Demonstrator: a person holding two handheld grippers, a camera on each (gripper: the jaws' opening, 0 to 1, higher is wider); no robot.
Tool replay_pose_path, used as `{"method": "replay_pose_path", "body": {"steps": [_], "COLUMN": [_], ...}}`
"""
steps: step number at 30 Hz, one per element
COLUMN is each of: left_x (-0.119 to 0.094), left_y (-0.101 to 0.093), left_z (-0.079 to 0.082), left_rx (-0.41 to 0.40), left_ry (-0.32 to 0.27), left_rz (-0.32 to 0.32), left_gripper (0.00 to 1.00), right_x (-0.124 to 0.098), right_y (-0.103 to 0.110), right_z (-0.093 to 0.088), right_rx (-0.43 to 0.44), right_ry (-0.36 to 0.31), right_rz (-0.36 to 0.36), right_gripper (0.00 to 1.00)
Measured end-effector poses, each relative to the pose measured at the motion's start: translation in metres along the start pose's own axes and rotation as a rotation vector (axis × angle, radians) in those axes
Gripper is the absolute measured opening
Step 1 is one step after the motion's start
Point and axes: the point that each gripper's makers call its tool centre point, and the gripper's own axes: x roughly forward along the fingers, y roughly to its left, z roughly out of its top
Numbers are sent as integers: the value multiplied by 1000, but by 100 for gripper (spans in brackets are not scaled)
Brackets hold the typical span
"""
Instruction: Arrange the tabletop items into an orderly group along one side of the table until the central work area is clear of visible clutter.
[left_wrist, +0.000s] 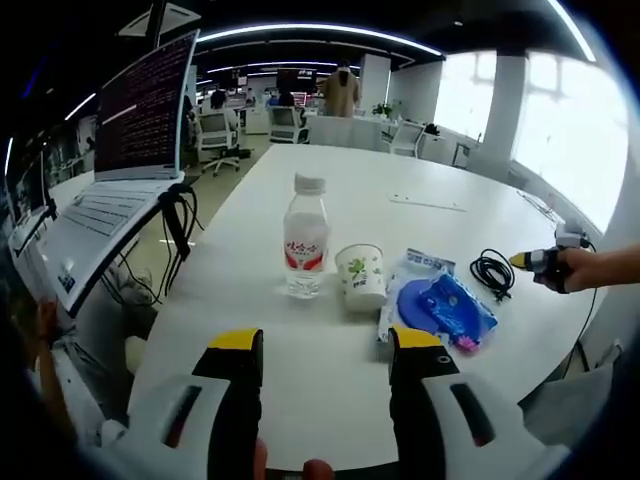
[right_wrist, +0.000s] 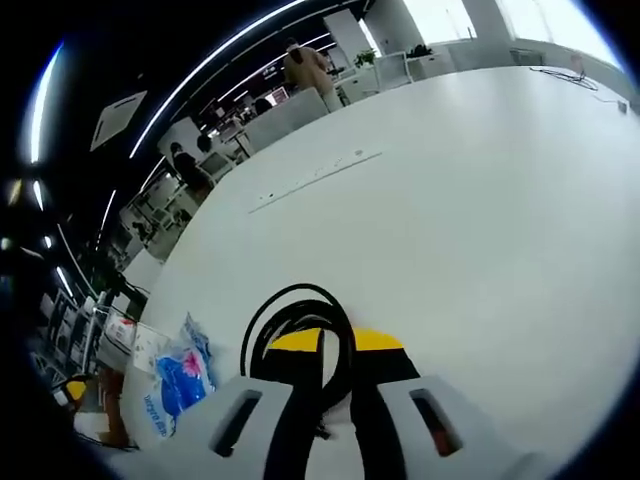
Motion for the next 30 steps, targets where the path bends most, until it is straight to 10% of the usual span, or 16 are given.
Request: {"method": "replay_pose_path", "body": {"steps": [30], "left_x": [2], "left_y": [-11], "left_z": [1], "left_rx": [16], "left_ry": [-11], "left_rz": [-50], "left_gripper": [50], "right_x": [-35], "right_y": [9], "right_z": [-44], "right_rx": [32], "right_ry": [-15], "right_rz": [28], "right_gripper": [15]}}
